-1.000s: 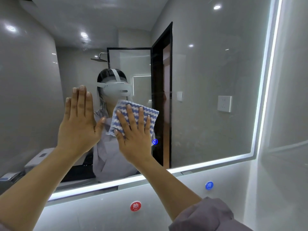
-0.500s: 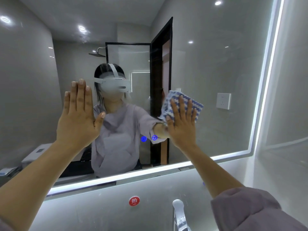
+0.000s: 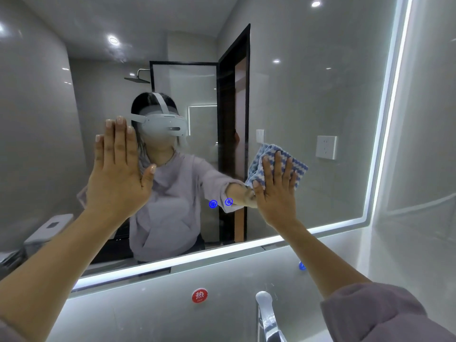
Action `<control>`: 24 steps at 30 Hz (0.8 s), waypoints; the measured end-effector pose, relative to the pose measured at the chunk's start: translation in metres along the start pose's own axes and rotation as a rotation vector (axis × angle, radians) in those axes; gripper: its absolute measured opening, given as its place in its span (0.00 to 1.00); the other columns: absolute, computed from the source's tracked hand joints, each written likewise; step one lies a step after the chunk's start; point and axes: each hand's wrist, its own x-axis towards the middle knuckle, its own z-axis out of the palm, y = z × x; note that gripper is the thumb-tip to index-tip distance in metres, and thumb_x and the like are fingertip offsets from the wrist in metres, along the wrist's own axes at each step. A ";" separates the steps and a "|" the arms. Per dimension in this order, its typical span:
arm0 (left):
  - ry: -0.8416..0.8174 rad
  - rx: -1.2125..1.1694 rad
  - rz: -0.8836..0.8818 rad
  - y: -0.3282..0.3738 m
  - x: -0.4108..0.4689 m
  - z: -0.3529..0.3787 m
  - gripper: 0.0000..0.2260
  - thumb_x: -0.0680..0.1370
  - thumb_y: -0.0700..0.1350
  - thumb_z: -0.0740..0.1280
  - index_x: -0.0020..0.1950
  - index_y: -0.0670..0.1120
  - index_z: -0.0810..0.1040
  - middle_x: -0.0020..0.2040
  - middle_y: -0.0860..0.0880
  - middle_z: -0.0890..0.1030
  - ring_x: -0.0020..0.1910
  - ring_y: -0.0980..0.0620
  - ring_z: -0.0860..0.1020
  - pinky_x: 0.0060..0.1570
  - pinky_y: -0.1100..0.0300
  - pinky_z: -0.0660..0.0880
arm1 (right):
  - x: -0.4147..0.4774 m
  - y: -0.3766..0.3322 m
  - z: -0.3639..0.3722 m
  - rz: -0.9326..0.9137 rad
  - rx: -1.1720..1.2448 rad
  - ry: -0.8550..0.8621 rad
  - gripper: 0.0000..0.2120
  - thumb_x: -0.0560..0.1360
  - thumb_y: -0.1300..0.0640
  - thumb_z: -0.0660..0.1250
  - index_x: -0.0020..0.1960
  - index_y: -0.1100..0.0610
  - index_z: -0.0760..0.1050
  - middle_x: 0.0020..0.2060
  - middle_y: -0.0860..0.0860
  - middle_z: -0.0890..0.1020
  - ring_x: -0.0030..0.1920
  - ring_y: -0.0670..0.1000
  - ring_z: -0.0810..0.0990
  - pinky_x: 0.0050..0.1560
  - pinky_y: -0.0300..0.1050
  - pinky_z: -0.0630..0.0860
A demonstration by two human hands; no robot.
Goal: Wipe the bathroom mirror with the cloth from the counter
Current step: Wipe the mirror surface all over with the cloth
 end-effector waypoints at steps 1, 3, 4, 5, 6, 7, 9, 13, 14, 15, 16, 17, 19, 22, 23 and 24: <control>0.002 -0.004 0.002 0.000 0.000 0.000 0.35 0.81 0.60 0.40 0.77 0.35 0.42 0.78 0.36 0.43 0.78 0.40 0.41 0.76 0.46 0.40 | -0.008 -0.001 0.005 -0.012 -0.001 0.005 0.28 0.81 0.41 0.45 0.78 0.48 0.42 0.77 0.50 0.41 0.77 0.55 0.38 0.75 0.57 0.37; -0.001 -0.007 0.003 -0.001 0.000 0.000 0.34 0.81 0.59 0.41 0.77 0.35 0.42 0.78 0.36 0.43 0.78 0.40 0.41 0.76 0.46 0.39 | -0.025 0.000 0.017 -0.055 -0.015 0.039 0.28 0.82 0.41 0.42 0.78 0.49 0.43 0.78 0.54 0.46 0.77 0.59 0.42 0.76 0.60 0.42; -0.002 -0.006 0.003 -0.001 0.000 0.000 0.34 0.81 0.59 0.42 0.77 0.36 0.42 0.78 0.36 0.43 0.78 0.40 0.41 0.76 0.46 0.39 | -0.031 0.002 0.022 -0.081 -0.018 0.046 0.28 0.82 0.41 0.42 0.78 0.51 0.44 0.78 0.56 0.48 0.77 0.61 0.44 0.76 0.60 0.44; -0.002 -0.004 0.003 -0.001 0.000 0.000 0.34 0.81 0.59 0.42 0.77 0.36 0.42 0.78 0.36 0.43 0.78 0.40 0.41 0.76 0.46 0.39 | -0.037 0.004 0.027 -0.102 -0.017 0.044 0.28 0.82 0.41 0.42 0.79 0.52 0.44 0.78 0.56 0.47 0.77 0.62 0.44 0.76 0.60 0.45; -0.003 -0.003 0.002 0.000 0.000 -0.001 0.34 0.81 0.59 0.41 0.77 0.36 0.42 0.78 0.36 0.43 0.78 0.40 0.41 0.76 0.46 0.39 | -0.043 0.006 0.032 -0.122 -0.023 0.038 0.29 0.82 0.41 0.42 0.79 0.53 0.44 0.78 0.55 0.45 0.77 0.62 0.43 0.76 0.60 0.45; -0.003 -0.005 0.001 0.000 0.000 -0.001 0.34 0.80 0.59 0.41 0.77 0.36 0.42 0.78 0.36 0.43 0.78 0.40 0.41 0.76 0.46 0.39 | -0.050 0.008 0.036 -0.142 -0.032 0.032 0.29 0.82 0.41 0.41 0.79 0.54 0.44 0.78 0.55 0.43 0.77 0.62 0.43 0.75 0.60 0.45; -0.002 -0.007 -0.001 0.000 0.000 -0.001 0.34 0.81 0.59 0.41 0.77 0.36 0.42 0.78 0.36 0.43 0.78 0.39 0.41 0.77 0.46 0.40 | -0.066 0.014 0.043 -0.188 -0.063 0.020 0.29 0.82 0.41 0.41 0.78 0.55 0.46 0.78 0.55 0.43 0.77 0.63 0.44 0.75 0.61 0.47; -0.015 0.002 -0.003 0.000 0.000 0.000 0.34 0.80 0.59 0.41 0.77 0.35 0.42 0.78 0.35 0.43 0.78 0.38 0.42 0.77 0.44 0.42 | -0.088 0.024 0.055 -0.237 -0.104 -0.010 0.28 0.82 0.42 0.43 0.79 0.52 0.44 0.78 0.54 0.45 0.77 0.63 0.47 0.74 0.62 0.50; -0.017 0.007 -0.002 0.000 0.000 -0.001 0.34 0.80 0.58 0.42 0.77 0.34 0.43 0.78 0.35 0.43 0.78 0.38 0.42 0.77 0.43 0.42 | -0.088 0.025 0.056 -0.237 -0.108 -0.014 0.29 0.82 0.42 0.44 0.79 0.51 0.43 0.78 0.54 0.45 0.77 0.63 0.48 0.74 0.62 0.51; -0.019 0.012 -0.001 0.001 0.001 -0.001 0.34 0.80 0.58 0.42 0.77 0.34 0.43 0.78 0.35 0.43 0.78 0.38 0.42 0.77 0.43 0.41 | -0.087 0.026 0.056 -0.237 -0.111 -0.017 0.29 0.82 0.41 0.44 0.79 0.51 0.43 0.78 0.54 0.45 0.77 0.63 0.48 0.74 0.62 0.51; -0.022 0.015 -0.001 0.001 0.001 -0.002 0.34 0.80 0.58 0.43 0.77 0.34 0.43 0.78 0.35 0.42 0.78 0.38 0.42 0.77 0.44 0.41 | -0.086 0.026 0.056 -0.240 -0.113 -0.022 0.29 0.82 0.41 0.45 0.79 0.51 0.43 0.78 0.53 0.45 0.77 0.63 0.48 0.74 0.62 0.50; -0.025 0.015 -0.002 0.001 0.001 -0.003 0.35 0.80 0.58 0.44 0.77 0.34 0.43 0.78 0.35 0.42 0.78 0.38 0.41 0.77 0.44 0.41 | -0.084 0.027 0.054 -0.244 -0.116 -0.021 0.29 0.82 0.41 0.45 0.79 0.51 0.45 0.78 0.53 0.46 0.77 0.62 0.47 0.74 0.61 0.50; -0.034 0.018 -0.006 0.002 0.001 -0.004 0.35 0.80 0.58 0.46 0.77 0.34 0.42 0.78 0.36 0.42 0.78 0.39 0.41 0.77 0.45 0.40 | -0.082 0.028 0.052 -0.256 -0.111 -0.017 0.28 0.82 0.40 0.44 0.78 0.52 0.52 0.78 0.53 0.48 0.77 0.61 0.46 0.75 0.60 0.50; -0.047 0.040 -0.016 0.005 0.001 -0.009 0.35 0.80 0.57 0.46 0.77 0.34 0.43 0.78 0.35 0.43 0.78 0.38 0.42 0.76 0.49 0.37 | -0.071 0.030 0.048 -0.273 -0.085 0.022 0.27 0.82 0.40 0.44 0.78 0.50 0.51 0.78 0.52 0.47 0.77 0.61 0.46 0.75 0.60 0.48; -0.048 0.049 -0.014 0.005 0.001 -0.010 0.35 0.80 0.57 0.47 0.77 0.33 0.44 0.78 0.35 0.44 0.78 0.38 0.43 0.76 0.50 0.36 | -0.064 0.031 0.045 -0.274 -0.075 0.040 0.28 0.82 0.41 0.44 0.79 0.49 0.48 0.78 0.52 0.46 0.77 0.62 0.47 0.76 0.60 0.47; -0.048 0.058 -0.013 0.006 0.001 -0.011 0.35 0.80 0.57 0.47 0.77 0.33 0.44 0.78 0.34 0.45 0.78 0.37 0.43 0.76 0.50 0.36 | -0.054 0.032 0.042 -0.275 -0.066 0.057 0.28 0.82 0.41 0.44 0.79 0.49 0.45 0.78 0.52 0.44 0.77 0.63 0.47 0.76 0.61 0.46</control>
